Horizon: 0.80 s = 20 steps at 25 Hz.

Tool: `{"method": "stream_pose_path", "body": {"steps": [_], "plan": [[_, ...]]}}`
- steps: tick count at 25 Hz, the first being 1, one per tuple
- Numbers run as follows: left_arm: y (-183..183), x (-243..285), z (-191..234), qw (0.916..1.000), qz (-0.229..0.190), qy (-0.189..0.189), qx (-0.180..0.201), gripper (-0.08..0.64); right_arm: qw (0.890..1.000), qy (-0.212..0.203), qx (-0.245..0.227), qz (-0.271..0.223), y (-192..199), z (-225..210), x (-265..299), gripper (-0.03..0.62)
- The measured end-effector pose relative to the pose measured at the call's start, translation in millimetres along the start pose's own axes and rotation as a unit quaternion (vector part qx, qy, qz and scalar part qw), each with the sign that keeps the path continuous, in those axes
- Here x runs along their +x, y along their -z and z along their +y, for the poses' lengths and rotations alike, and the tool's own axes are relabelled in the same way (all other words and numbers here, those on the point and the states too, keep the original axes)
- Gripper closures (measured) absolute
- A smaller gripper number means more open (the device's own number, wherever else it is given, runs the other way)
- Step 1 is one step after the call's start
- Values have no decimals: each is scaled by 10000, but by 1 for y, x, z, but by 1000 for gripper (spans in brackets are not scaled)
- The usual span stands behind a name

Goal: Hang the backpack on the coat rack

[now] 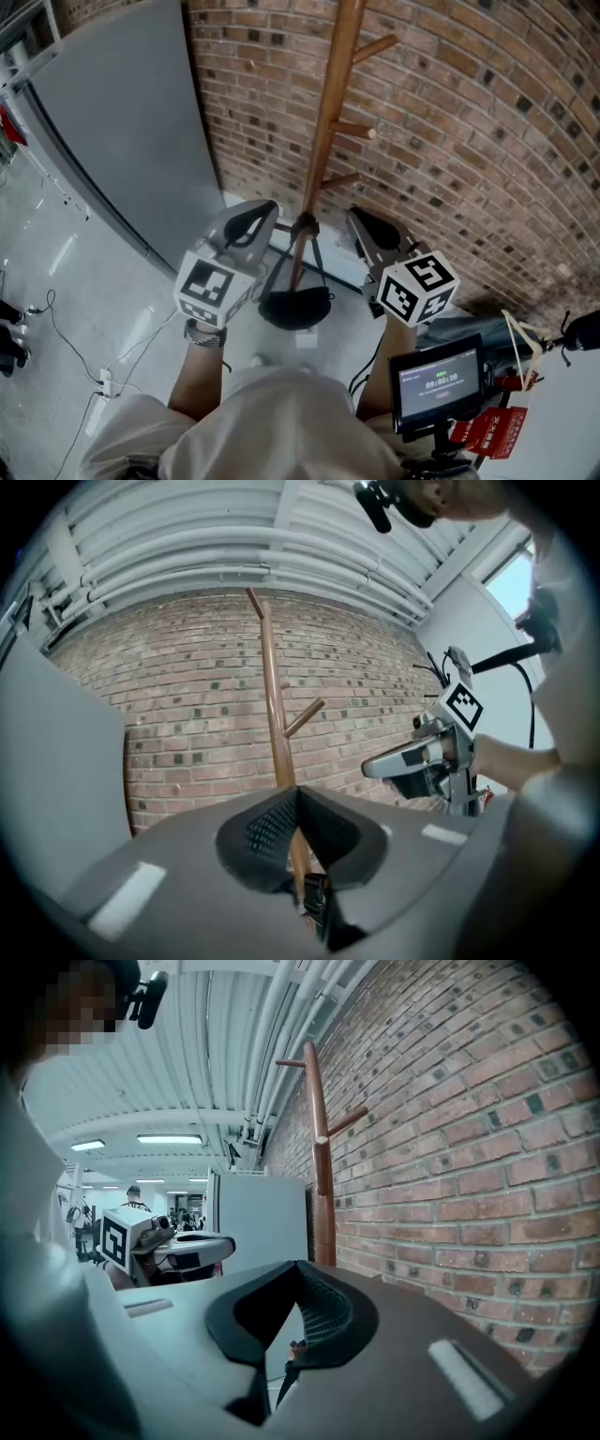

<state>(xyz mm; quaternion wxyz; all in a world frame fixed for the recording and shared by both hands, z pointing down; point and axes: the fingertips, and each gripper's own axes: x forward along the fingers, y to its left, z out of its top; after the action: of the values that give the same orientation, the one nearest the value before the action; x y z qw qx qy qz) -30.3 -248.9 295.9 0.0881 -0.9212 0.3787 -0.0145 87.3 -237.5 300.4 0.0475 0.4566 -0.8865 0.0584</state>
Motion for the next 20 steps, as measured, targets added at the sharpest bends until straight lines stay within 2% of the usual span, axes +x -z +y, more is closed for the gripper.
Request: {"method": "stream_pose_path", "body": {"steps": [7,20], "plan": [[-12,-4,-5,9997,-91,7,217,560,9999,10,-82,-120,-10,4,-5,592],[-8,1,-10,9997,10,57,222,560,9998,-35,-46,-194,-16,1,-7,592]]}}
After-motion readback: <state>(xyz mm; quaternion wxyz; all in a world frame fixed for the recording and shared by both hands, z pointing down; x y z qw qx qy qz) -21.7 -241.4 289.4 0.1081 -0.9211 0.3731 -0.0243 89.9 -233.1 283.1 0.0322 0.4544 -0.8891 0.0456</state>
